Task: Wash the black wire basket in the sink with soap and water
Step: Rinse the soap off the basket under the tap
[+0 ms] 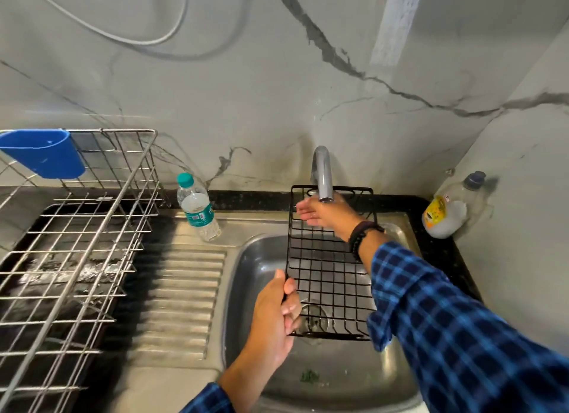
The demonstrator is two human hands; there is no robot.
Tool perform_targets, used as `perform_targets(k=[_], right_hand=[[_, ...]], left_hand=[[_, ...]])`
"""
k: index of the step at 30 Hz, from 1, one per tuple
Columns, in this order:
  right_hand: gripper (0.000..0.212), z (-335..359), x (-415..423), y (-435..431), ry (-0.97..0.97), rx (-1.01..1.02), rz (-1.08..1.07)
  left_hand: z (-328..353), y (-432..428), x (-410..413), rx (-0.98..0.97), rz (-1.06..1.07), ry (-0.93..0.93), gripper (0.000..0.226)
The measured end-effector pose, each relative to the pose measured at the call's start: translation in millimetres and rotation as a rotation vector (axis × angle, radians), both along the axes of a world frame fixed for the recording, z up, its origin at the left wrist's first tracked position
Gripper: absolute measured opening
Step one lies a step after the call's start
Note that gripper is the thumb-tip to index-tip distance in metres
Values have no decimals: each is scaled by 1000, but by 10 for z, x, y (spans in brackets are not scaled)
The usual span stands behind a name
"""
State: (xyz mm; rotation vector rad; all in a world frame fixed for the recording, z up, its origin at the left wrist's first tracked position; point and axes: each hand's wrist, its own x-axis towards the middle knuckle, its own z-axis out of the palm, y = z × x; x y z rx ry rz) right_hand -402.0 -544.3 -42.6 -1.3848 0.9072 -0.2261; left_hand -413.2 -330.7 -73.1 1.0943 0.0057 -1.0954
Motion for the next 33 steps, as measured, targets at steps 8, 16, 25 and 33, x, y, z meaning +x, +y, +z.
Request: perform_targets(k=[8,16,25,33], right_hand=[[21,-201,-222,483,-103,508,15],[20,58,-484,543,799,-420,555],[22,221,-295,405,822,-1175,263],[32,-193,-37,574,761,-1065,346]], left_hand=[[55,-85,141,-70,109,55,42],[3,-51,169,-70,81,-24,43],[103,-15,-13,-77,-5,-30,41],[81,-54,-193,42,-79,157,45]])
